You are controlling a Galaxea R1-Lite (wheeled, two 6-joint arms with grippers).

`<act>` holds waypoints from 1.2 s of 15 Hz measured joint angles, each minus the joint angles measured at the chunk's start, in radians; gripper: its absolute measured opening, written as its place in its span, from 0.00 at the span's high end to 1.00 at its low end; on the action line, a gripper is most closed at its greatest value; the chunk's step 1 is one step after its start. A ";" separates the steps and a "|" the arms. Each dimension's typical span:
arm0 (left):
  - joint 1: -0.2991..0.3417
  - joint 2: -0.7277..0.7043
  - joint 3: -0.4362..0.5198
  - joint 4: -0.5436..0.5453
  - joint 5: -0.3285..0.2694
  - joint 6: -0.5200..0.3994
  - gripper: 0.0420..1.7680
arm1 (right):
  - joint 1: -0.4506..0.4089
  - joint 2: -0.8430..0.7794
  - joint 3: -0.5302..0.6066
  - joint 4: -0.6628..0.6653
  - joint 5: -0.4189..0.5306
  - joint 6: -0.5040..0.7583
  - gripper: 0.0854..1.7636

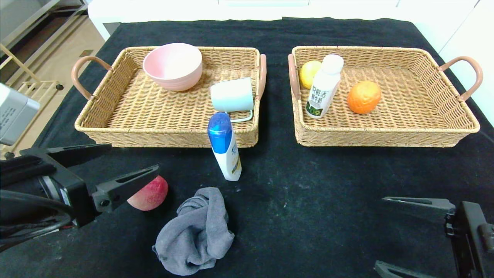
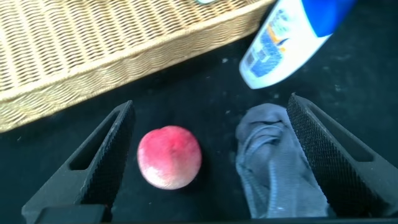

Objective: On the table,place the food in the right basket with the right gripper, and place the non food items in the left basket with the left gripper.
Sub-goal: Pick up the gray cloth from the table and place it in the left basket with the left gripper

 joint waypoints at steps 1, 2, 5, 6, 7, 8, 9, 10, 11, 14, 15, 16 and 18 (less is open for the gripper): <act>-0.016 0.001 -0.016 0.023 -0.001 0.014 0.00 | -0.002 -0.008 0.001 0.000 0.000 0.001 0.04; -0.033 0.001 -0.034 0.058 0.004 0.029 0.00 | -0.007 -0.016 0.002 0.000 0.000 0.002 0.04; -0.092 0.011 -0.154 0.292 0.156 0.045 0.00 | -0.015 -0.038 0.002 0.002 0.000 0.004 0.04; -0.126 0.022 -0.203 0.371 0.215 0.048 0.00 | -0.019 -0.045 0.001 0.002 0.000 0.005 0.04; -0.165 0.040 -0.249 0.428 0.250 0.050 0.00 | -0.021 -0.052 0.000 0.002 0.000 0.005 0.04; -0.196 0.062 -0.282 0.471 0.277 0.051 0.00 | -0.023 -0.057 0.000 0.002 0.000 0.006 0.04; -0.226 0.088 -0.310 0.506 0.313 0.049 0.00 | -0.026 -0.061 -0.002 0.002 0.000 0.006 0.04; -0.258 0.119 -0.335 0.546 0.349 0.043 0.00 | -0.032 -0.063 -0.003 0.002 0.000 0.006 0.04; -0.290 0.145 -0.356 0.579 0.366 0.028 0.00 | -0.041 -0.064 -0.005 0.002 0.001 0.006 0.04; -0.359 0.196 -0.393 0.693 0.368 -0.063 0.00 | -0.050 -0.065 -0.008 0.001 0.000 0.008 0.04; -0.378 0.203 -0.396 0.715 0.366 -0.096 0.00 | -0.050 -0.065 -0.009 0.001 0.000 0.008 0.04; -0.396 0.211 -0.394 0.726 0.371 -0.120 0.00 | -0.051 -0.065 -0.010 0.002 0.000 0.009 0.04; -0.420 0.233 -0.381 0.721 0.411 -0.147 0.00 | -0.051 -0.060 -0.009 0.002 0.000 0.008 0.04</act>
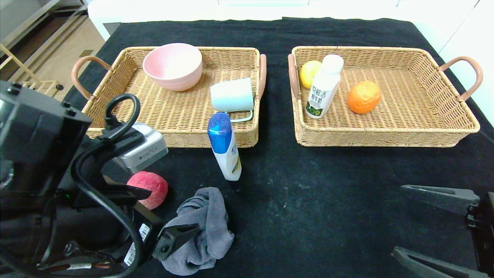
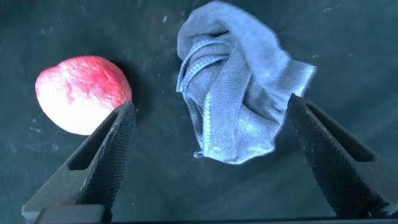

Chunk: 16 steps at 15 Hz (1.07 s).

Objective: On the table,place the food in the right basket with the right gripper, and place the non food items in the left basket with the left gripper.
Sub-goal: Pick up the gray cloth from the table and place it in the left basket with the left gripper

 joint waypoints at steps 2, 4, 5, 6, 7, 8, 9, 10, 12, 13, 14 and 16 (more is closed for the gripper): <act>-0.025 0.035 0.020 -0.027 0.055 -0.056 0.00 | -0.005 0.006 0.000 0.000 0.000 0.000 0.04; -0.043 0.069 0.044 -0.043 0.067 -0.081 0.00 | -0.014 0.009 -0.003 -0.001 0.000 0.000 0.04; -0.051 0.082 0.051 -0.046 0.068 -0.082 0.00 | -0.015 0.009 -0.003 -0.001 0.000 0.001 0.04; -0.056 0.094 0.057 -0.046 0.071 -0.083 0.00 | -0.016 0.010 -0.004 0.000 0.000 0.000 0.04; -0.059 0.107 0.063 -0.046 0.076 -0.086 0.00 | -0.016 0.010 -0.004 0.000 0.000 0.000 0.04; -0.060 0.117 0.072 -0.047 0.080 -0.092 0.00 | -0.017 0.011 -0.004 0.000 0.000 0.001 0.04; -0.060 0.127 0.079 -0.047 0.081 -0.098 0.00 | -0.017 0.011 -0.004 0.000 0.000 0.001 0.04; -0.060 0.137 0.084 -0.047 0.082 -0.104 0.00 | -0.017 0.012 -0.004 0.000 0.000 0.001 0.04; -0.060 0.154 0.092 -0.048 0.084 -0.116 0.00 | -0.017 0.013 -0.003 0.001 0.000 0.001 0.04; -0.060 0.163 0.095 -0.047 0.084 -0.119 0.00 | -0.017 0.014 -0.003 0.001 0.000 0.001 0.04; -0.060 0.169 0.096 -0.048 0.084 -0.119 0.00 | -0.018 0.014 -0.003 0.003 0.000 0.001 0.04; -0.060 0.180 0.103 -0.076 0.083 -0.127 0.00 | -0.018 0.015 -0.003 0.003 0.000 0.001 0.04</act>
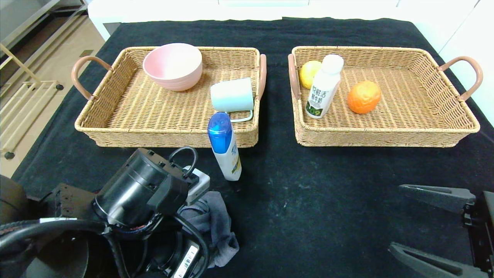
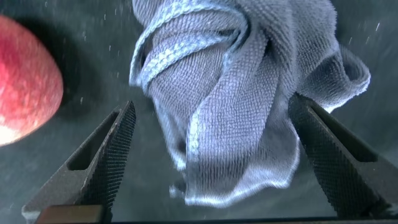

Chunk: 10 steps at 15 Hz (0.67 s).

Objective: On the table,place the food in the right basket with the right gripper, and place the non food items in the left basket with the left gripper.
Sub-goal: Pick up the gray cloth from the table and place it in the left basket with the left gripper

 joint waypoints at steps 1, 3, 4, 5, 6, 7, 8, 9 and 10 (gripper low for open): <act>0.000 0.004 0.006 -0.021 0.000 -0.002 0.00 | 0.000 0.000 0.000 -0.001 0.000 0.000 0.04; 0.000 0.012 0.021 -0.052 0.000 -0.003 0.04 | 0.000 -0.001 0.000 0.000 0.000 0.000 0.04; 0.000 0.017 0.024 -0.056 0.000 -0.003 0.14 | 0.000 -0.001 0.000 -0.001 0.000 0.000 0.03; 0.000 0.020 0.025 -0.057 -0.001 -0.003 0.24 | -0.003 -0.003 -0.001 -0.002 0.000 0.000 0.03; 0.000 0.022 0.025 -0.056 -0.001 -0.003 0.33 | -0.011 -0.004 -0.002 -0.003 0.000 0.000 0.03; 0.000 0.024 0.025 -0.057 -0.001 -0.003 0.41 | -0.015 -0.004 -0.002 -0.003 0.000 0.000 0.03; 0.000 0.025 0.025 -0.057 -0.001 -0.002 0.47 | -0.017 -0.004 -0.002 -0.003 0.000 0.000 0.03; 0.000 0.026 0.026 -0.057 -0.001 -0.003 0.53 | -0.017 -0.004 -0.003 -0.003 0.000 0.000 0.03; 0.000 0.027 0.026 -0.057 -0.001 -0.002 0.58 | -0.018 -0.004 -0.003 -0.003 0.000 0.000 0.03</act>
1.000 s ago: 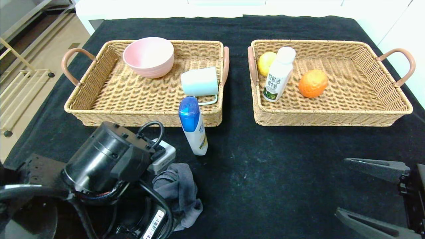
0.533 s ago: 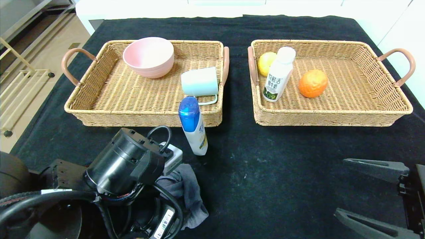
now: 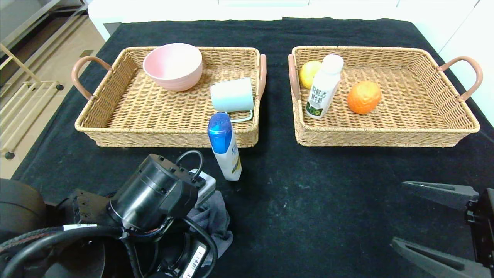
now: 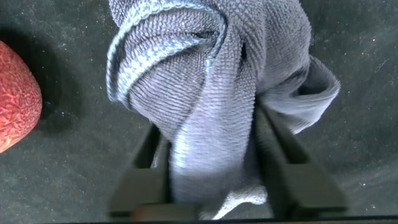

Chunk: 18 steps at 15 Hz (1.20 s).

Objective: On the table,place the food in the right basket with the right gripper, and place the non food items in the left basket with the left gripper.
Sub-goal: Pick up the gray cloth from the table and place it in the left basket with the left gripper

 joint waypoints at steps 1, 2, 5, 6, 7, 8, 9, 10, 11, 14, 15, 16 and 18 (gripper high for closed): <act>0.000 0.000 0.000 0.000 0.000 0.000 0.77 | -0.001 0.000 0.000 0.000 0.000 0.000 0.03; 0.000 0.000 0.000 0.000 0.001 0.000 0.92 | -0.001 0.000 0.000 0.000 0.000 0.000 0.03; 0.000 0.001 0.000 0.000 0.001 0.000 0.91 | -0.001 0.001 0.001 0.000 0.001 0.000 0.03; 0.000 0.002 0.000 0.000 0.001 0.000 0.91 | -0.001 0.002 0.001 0.000 0.001 0.000 0.03; 0.000 0.002 0.000 0.000 0.001 0.000 0.91 | -0.001 0.002 0.001 0.001 0.002 0.000 0.03; 0.000 0.002 0.000 0.000 0.001 0.000 0.91 | -0.001 0.002 0.001 0.000 0.001 0.000 0.03; 0.000 0.003 0.000 0.000 0.001 0.000 0.91 | -0.001 0.002 0.001 0.000 0.001 0.000 0.03; 0.000 0.003 0.000 0.001 0.001 0.000 0.91 | -0.001 0.002 0.002 0.001 0.001 -0.001 0.03; 0.000 0.004 0.001 0.001 0.001 0.001 0.91 | 0.000 0.002 0.002 0.000 0.001 -0.001 0.03; -0.001 0.006 0.000 0.002 0.001 0.003 0.91 | -0.001 0.003 0.001 0.000 0.000 0.000 0.03; -0.001 0.007 -0.001 0.002 0.001 0.002 0.91 | -0.001 0.003 0.000 0.000 0.001 0.000 0.03; -0.001 0.006 -0.003 0.003 0.000 0.003 0.91 | -0.001 0.003 0.000 0.000 0.001 0.000 0.03; -0.007 -0.009 -0.007 0.004 -0.003 0.003 0.91 | -0.001 0.003 0.000 0.001 0.002 0.000 0.03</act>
